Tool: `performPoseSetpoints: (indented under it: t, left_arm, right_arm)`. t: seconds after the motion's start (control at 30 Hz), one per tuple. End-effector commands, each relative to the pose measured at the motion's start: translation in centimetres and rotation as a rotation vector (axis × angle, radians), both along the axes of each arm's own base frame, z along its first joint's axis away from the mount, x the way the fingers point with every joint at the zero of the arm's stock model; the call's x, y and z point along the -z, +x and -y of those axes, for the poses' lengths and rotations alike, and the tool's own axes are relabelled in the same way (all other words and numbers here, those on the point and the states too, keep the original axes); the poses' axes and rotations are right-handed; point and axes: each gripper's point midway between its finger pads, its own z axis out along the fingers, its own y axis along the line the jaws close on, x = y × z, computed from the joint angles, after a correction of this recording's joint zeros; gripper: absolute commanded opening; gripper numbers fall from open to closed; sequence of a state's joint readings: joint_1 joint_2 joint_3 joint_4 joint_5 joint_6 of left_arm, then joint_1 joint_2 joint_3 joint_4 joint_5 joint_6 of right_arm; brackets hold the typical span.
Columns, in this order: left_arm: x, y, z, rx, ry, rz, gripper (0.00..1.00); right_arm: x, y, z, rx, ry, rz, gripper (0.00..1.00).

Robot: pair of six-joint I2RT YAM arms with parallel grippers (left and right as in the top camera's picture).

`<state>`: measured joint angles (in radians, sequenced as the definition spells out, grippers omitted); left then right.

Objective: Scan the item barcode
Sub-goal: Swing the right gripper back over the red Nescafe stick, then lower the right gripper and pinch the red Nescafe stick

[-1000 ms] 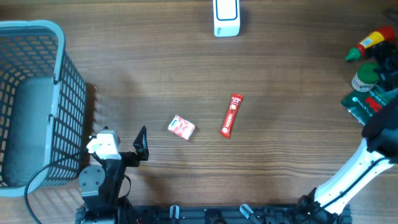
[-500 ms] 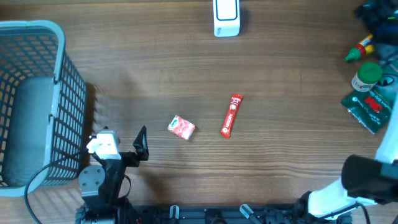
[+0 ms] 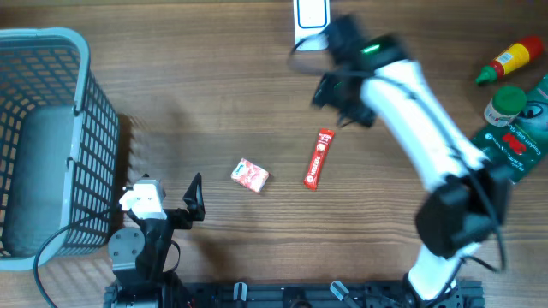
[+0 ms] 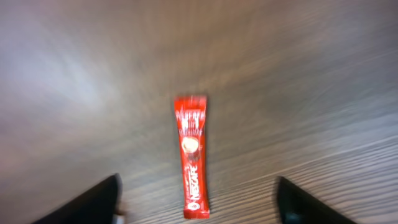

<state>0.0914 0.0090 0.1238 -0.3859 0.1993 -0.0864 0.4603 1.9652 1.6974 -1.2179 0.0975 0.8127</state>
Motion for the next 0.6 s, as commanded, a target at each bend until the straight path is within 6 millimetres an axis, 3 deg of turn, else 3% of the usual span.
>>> performPoseSetpoints:
  t: [0.0, 0.13, 0.33, 0.47, 0.57]
  left_arm:
    - [0.3, 0.0, 0.0, 0.003, 0.02, -0.001, 1.0]
    - [0.3, 0.0, 0.0, 0.003, 0.02, -0.001, 1.0]
    - [0.3, 0.0, 0.0, 0.003, 0.02, -0.001, 1.0]
    - [0.3, 0.0, 0.0, 0.003, 0.02, -0.001, 1.0]
    - [0.3, 0.0, 0.0, 0.003, 0.02, -0.001, 1.0]
  right_arm:
    - [3.8, -1.2, -0.7, -0.056, -0.128, -0.053, 0.67]
    - [6.1, -1.9, -2.1, -0.102, -0.195, -0.072, 0.68]
    - [9.6, -3.2, -2.1, -0.136, -0.265, -0.153, 0.71]
    - [11.1, -3.8, -1.9, -0.139, -0.277, -0.2, 0.56]
    - [11.8, -4.4, -1.5, -0.153, -0.294, -0.23, 0.52]
